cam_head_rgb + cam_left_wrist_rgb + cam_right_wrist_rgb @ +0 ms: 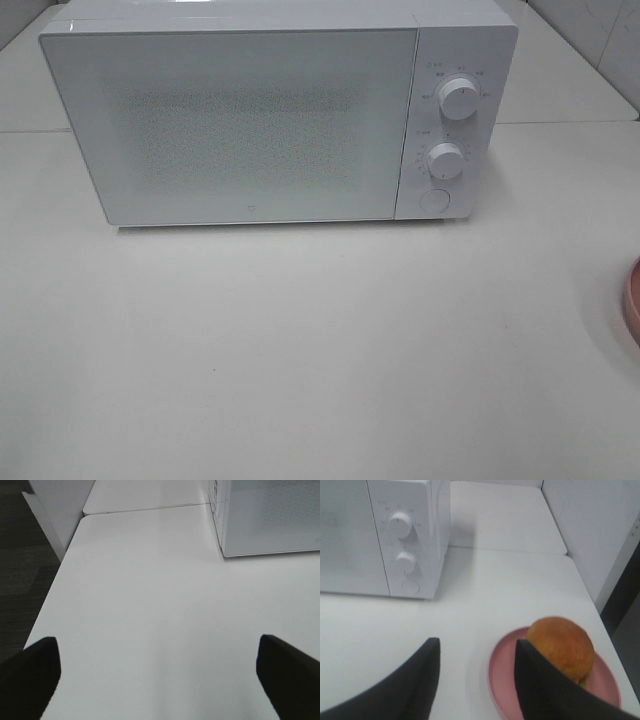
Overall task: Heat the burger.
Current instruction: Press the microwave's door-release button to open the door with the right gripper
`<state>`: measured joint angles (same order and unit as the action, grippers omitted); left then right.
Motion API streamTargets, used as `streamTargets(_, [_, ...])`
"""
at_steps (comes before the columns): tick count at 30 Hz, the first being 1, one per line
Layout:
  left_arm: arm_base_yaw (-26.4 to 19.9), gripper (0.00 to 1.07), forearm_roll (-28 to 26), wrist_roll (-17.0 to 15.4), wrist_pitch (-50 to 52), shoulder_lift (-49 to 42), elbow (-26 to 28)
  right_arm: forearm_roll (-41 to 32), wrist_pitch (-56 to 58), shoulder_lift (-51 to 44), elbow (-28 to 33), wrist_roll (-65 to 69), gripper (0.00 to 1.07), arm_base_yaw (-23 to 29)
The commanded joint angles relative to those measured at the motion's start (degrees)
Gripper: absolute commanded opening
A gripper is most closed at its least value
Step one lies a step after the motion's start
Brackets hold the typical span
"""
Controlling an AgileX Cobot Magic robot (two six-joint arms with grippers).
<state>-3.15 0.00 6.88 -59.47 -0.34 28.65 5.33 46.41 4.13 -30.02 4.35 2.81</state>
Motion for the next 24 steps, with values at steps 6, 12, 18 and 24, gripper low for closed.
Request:
streamTargets(6, [0.2, 1.0, 0.0, -0.2, 0.3, -1.1, -0.1, 4.3, -33.1, 14.2, -0.4, -1.2, 0.49, 0.1])
streamTargets(12, [0.2, 1.0, 0.0, -0.2, 0.3, -1.1, -0.1, 5.8, -44.5, 23.7, -0.4, -2.3, 0.49, 0.1])
streamTargets(18, [0.2, 1.0, 0.0, -0.2, 0.3, -1.1, -0.1, 6.0, -51.6, 35.4, -0.4, -3.7, 0.38, 0.1])
streamTargets(24, [0.2, 1.0, 0.0, -0.2, 0.3, -1.1, -0.1, 6.0, -59.8, 43.6, -0.4, -3.8, 0.1, 0.1])
